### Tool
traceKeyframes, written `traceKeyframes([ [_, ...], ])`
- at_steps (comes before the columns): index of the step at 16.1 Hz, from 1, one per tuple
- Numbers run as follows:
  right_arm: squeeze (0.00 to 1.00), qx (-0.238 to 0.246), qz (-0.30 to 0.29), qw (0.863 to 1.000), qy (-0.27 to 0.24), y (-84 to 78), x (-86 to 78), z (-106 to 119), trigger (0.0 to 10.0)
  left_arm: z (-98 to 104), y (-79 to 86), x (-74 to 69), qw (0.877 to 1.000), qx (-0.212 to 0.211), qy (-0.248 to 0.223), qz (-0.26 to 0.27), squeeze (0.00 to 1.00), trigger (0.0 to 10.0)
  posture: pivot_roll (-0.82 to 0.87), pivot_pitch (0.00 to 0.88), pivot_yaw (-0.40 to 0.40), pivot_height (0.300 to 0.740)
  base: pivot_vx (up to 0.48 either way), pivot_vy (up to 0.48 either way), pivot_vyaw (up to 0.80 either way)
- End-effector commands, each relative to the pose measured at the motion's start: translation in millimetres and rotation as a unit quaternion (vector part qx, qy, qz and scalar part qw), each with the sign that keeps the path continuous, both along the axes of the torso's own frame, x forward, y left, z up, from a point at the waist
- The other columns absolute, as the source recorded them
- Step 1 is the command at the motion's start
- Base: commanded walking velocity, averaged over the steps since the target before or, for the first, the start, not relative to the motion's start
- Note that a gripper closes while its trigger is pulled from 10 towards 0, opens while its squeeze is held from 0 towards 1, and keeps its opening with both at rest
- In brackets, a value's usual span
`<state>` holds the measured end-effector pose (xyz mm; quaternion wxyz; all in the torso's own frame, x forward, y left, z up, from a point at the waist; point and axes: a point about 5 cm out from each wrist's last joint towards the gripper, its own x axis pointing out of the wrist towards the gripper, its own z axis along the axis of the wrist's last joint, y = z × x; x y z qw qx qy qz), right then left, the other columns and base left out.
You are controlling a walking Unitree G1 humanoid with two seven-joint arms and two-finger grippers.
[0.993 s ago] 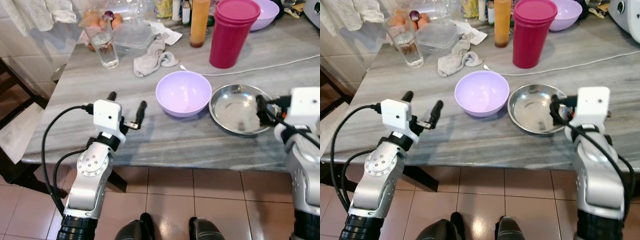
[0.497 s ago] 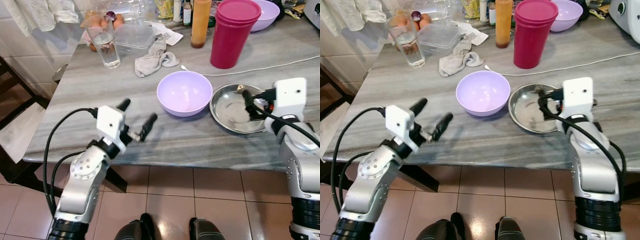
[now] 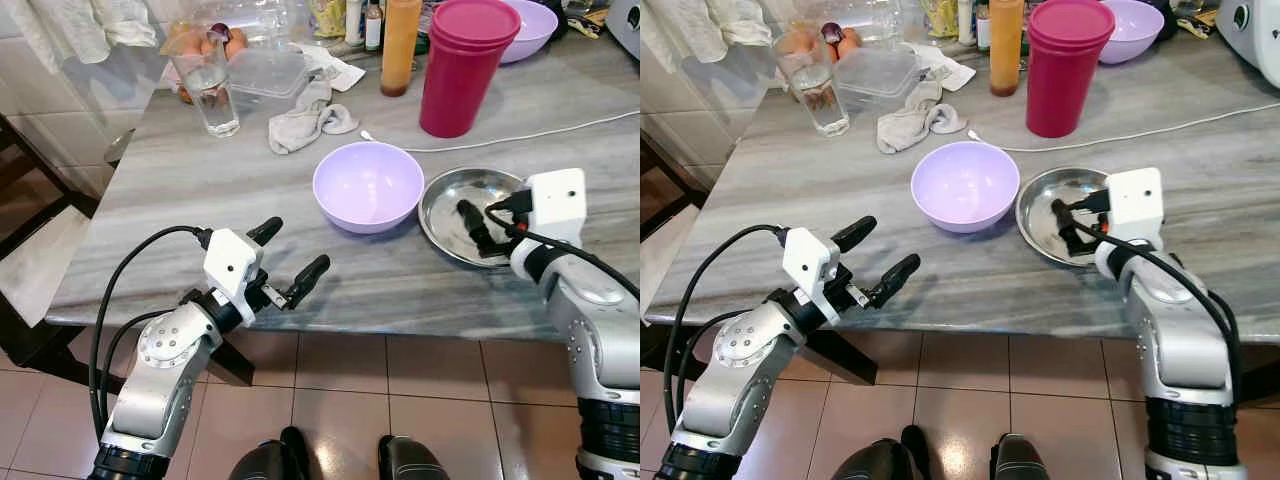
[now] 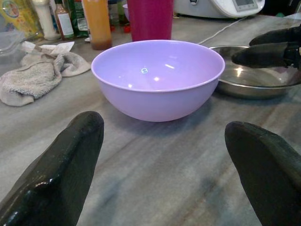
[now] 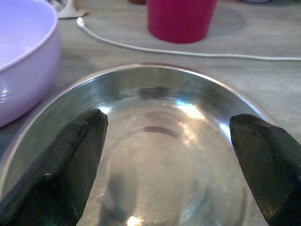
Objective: Setting the table
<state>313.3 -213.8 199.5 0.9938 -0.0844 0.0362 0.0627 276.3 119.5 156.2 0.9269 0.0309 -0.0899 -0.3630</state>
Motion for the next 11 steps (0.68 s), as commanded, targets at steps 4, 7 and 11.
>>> traceKeyframes([
  [4, 0.00, 0.028, 0.024, 0.999, 0.035, 4.6, -0.3, -13, 10.0, 0, 0.1, -0.4, 1.000, 0.000, 0.001, -0.002, 0.00, 10.0, -0.32, 0.221, 0.095, 0.740, 0.000, 0.000, 0.00],
  [7, 0.00, 0.045, 0.036, 0.997, 0.043, 9.7, 1.3, -14, 10.0, -1, -0.6, -1.0, 1.000, 0.003, 0.002, -0.001, 0.00, 10.0, -0.32, 0.220, 0.095, 0.740, 0.000, 0.000, 0.00],
  [11, 0.00, 0.055, 0.058, 0.995, 0.052, 18.1, 2.2, -16, 10.0, -1, -1.1, -0.6, 1.000, 0.004, 0.003, 0.002, 0.00, 10.0, -0.31, 0.219, 0.095, 0.740, 0.000, 0.000, 0.00],
])
